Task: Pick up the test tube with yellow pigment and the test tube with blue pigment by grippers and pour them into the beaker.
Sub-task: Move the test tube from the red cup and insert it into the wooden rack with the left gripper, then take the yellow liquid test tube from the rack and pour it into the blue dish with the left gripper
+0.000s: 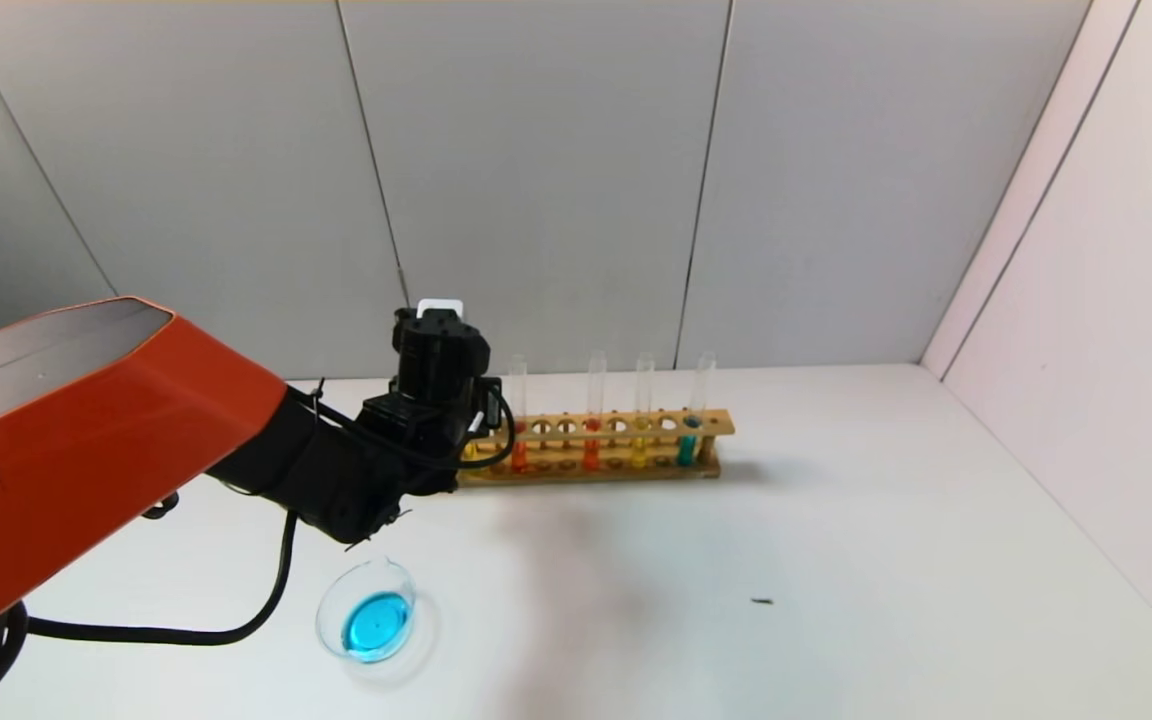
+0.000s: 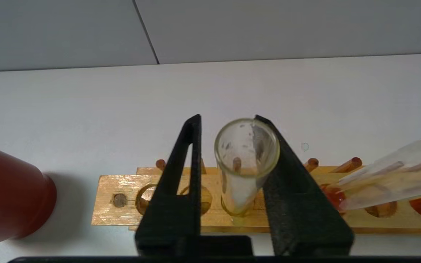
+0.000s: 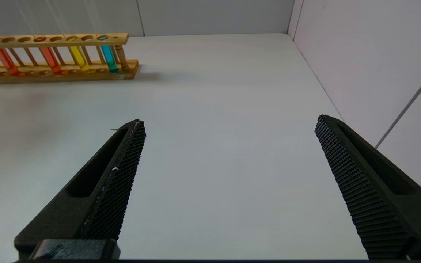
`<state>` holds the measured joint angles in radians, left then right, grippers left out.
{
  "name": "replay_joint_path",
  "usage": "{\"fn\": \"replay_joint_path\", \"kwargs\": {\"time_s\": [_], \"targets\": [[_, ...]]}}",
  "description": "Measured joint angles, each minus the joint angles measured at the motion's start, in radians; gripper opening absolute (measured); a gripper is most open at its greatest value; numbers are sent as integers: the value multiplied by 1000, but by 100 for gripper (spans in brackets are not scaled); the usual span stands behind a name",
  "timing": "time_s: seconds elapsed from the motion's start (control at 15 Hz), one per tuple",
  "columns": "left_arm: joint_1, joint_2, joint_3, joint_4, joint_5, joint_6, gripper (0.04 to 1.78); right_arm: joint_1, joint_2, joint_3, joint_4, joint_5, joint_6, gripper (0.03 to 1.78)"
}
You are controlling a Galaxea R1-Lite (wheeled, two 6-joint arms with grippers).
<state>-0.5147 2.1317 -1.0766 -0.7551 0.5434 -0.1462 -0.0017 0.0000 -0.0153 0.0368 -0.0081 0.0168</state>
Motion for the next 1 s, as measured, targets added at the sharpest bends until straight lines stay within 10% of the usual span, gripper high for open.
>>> {"fn": "replay_joint_path", "kwargs": {"time_s": [1.0], "targets": [[-9, -92, -75, 136, 0, 22, 34, 0, 0, 0, 0, 0, 0, 170]]}}
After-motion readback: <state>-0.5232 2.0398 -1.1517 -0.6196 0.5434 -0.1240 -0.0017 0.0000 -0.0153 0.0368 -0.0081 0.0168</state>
